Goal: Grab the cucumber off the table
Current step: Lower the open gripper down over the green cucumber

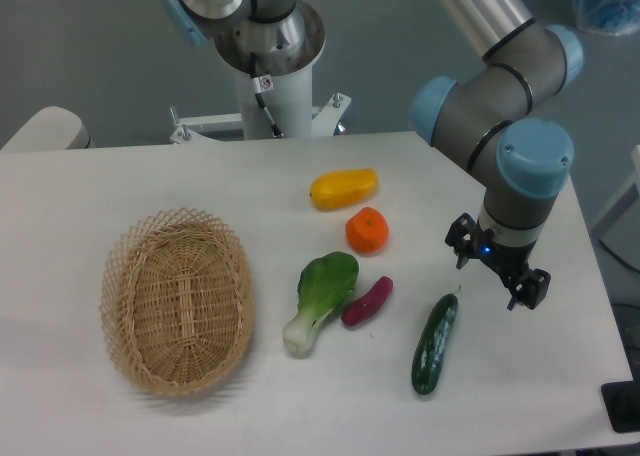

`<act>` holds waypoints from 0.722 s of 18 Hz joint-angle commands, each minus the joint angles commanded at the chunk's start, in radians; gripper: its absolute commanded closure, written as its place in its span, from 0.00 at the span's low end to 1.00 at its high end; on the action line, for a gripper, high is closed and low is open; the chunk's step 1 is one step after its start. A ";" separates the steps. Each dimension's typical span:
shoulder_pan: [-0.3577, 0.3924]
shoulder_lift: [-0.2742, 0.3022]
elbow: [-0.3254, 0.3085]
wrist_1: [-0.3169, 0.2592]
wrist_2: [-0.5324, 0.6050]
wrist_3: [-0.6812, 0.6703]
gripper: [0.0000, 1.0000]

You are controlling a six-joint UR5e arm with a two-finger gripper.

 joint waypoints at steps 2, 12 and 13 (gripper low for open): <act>0.000 0.000 0.000 0.000 0.000 0.002 0.00; -0.027 0.000 -0.038 0.002 -0.002 -0.053 0.00; -0.046 -0.003 -0.043 0.002 -0.002 -0.089 0.00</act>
